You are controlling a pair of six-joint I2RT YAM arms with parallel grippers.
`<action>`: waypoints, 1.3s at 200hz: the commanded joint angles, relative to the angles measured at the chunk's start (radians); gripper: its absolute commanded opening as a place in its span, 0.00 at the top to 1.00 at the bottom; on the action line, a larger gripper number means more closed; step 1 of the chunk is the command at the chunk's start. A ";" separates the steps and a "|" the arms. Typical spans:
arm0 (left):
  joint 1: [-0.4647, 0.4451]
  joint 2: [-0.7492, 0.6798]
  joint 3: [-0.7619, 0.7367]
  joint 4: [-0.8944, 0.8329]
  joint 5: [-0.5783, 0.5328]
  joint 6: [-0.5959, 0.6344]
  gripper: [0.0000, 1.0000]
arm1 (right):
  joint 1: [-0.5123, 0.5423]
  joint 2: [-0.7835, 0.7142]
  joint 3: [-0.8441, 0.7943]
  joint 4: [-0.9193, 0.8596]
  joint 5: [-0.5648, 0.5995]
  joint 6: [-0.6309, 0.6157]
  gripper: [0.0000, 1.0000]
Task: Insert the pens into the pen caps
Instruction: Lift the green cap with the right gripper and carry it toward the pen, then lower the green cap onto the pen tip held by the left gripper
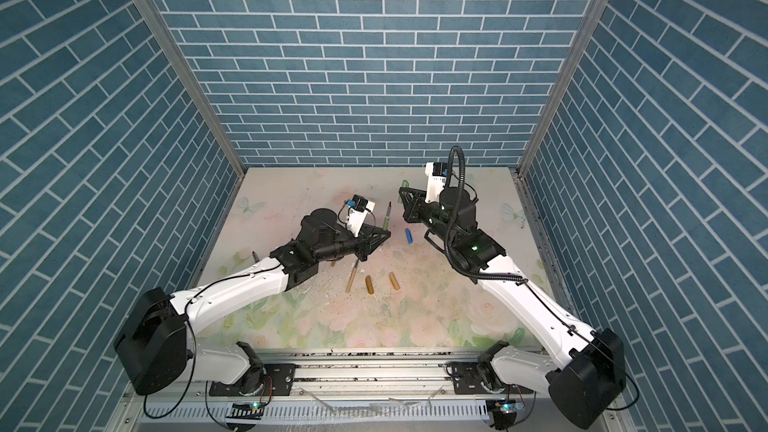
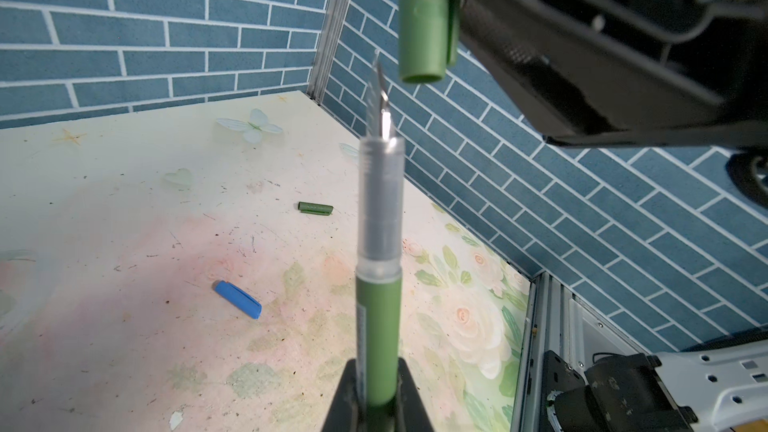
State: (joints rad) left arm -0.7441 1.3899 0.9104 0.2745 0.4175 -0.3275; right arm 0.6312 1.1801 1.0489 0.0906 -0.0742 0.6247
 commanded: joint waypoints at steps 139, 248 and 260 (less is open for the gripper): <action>-0.012 0.013 0.027 -0.010 0.017 0.013 1.00 | 0.032 0.052 0.030 0.048 -0.007 0.009 0.93; -0.012 0.010 0.025 -0.011 0.011 0.014 1.00 | 0.039 0.056 -0.009 0.044 -0.059 0.046 0.94; -0.012 0.010 0.025 -0.011 0.008 0.013 1.00 | 0.042 0.056 -0.011 0.043 -0.059 0.047 0.95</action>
State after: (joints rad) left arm -0.7498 1.3926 0.9104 0.2581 0.4294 -0.3248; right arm 0.6632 1.2278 1.0477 0.1200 -0.1173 0.6342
